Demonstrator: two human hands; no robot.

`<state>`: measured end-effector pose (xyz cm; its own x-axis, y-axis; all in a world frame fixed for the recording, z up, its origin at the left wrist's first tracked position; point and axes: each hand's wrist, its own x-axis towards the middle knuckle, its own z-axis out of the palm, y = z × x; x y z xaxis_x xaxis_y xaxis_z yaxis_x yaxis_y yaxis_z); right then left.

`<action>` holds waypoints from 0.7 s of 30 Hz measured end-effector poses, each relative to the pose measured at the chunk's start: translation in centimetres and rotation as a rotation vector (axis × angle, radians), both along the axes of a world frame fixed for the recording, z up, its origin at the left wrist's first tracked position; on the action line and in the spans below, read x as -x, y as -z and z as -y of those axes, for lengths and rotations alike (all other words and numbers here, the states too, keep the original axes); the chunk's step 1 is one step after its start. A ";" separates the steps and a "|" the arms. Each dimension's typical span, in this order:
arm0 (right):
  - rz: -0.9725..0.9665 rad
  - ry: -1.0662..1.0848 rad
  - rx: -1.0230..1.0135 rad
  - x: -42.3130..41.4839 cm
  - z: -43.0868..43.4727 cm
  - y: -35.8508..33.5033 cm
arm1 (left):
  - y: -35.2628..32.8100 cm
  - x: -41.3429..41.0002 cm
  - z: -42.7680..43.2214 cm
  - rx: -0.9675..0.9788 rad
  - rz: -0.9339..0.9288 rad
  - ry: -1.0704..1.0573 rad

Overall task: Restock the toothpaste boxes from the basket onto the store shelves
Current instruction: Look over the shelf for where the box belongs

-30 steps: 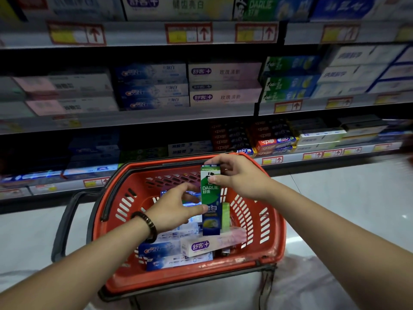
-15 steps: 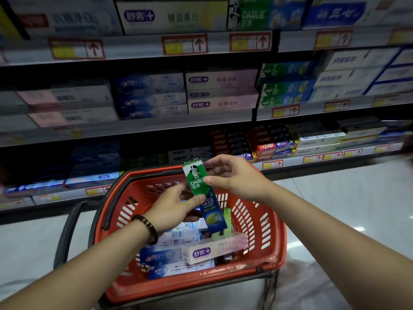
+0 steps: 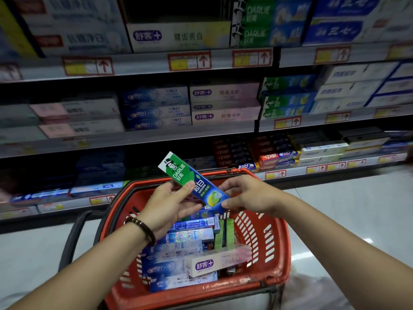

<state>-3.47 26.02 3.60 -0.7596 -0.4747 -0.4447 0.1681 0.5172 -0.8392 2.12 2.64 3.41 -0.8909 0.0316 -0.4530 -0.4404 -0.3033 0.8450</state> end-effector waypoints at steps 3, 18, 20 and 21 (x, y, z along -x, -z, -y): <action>0.004 0.036 0.080 0.0 -0.1 0.0 | -0.5 0.1 -0.1 -0.003 0.004 -0.030; 0.003 0.230 0.255 0.6 -1.4 -2.3 | -3.0 1.7 3.0 -0.118 -0.119 -0.224; 0.017 0.262 0.316 0.8 -1.5 -2.5 | -3.0 1.8 2.9 -0.163 -0.114 -0.247; 0.020 0.284 0.343 0.8 -1.4 -2.6 | -3.0 1.8 2.8 -0.180 -0.113 -0.259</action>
<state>-4.27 27.45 6.21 -0.8741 -0.3710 -0.3135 0.2809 0.1404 -0.9494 0.32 -0.19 6.45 -0.9239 -0.1325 -0.3589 -0.2357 -0.5417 0.8069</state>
